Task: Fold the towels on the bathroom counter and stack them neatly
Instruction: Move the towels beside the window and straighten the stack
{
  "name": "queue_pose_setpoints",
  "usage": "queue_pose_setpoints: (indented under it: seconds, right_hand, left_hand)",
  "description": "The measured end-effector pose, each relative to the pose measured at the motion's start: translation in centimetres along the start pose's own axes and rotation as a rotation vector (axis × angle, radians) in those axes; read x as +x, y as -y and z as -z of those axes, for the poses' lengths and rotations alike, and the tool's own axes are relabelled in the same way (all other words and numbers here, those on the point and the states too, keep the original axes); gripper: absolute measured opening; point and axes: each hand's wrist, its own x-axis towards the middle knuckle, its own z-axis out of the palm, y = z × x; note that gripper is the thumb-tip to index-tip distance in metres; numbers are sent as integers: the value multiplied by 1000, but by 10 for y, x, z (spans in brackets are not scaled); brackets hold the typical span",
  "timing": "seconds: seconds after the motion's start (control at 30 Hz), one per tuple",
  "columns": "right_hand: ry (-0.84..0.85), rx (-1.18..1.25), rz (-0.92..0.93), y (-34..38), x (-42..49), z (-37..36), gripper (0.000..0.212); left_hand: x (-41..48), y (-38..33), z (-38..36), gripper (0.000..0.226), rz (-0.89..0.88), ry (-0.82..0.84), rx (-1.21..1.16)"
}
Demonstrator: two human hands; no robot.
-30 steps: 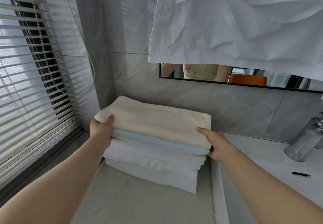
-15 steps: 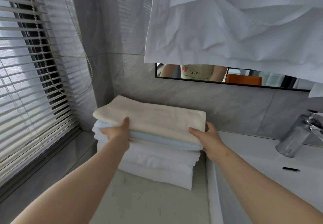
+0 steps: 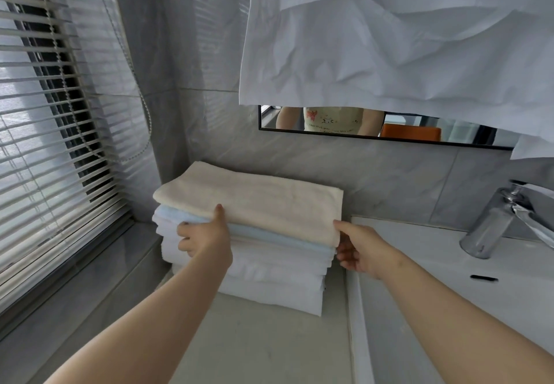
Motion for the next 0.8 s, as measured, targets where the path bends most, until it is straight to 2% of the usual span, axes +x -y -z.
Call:
queue_pose_setpoints:
  seconds: [0.17,0.4,0.53,0.63,0.8]
  right_hand:
    - [102,-28,-66,2,-7,4,31]
    - [200,65,-105,11,-13,3,29]
    - [154,195,-71,19,-14,0,11]
    - [101,219,-34,25,-13,-1,11]
    - [150,301,-62,22,-7,-6,10]
  left_hand:
    - [1,-10,8,79,8,26,123]
    - [19,-33,11,69,136,106,-226]
    - [21,-40,14,64,175,141,-268]
    - [26,-43,18,59,172,151,-261]
    - [33,-48,23,53,153,131,-261]
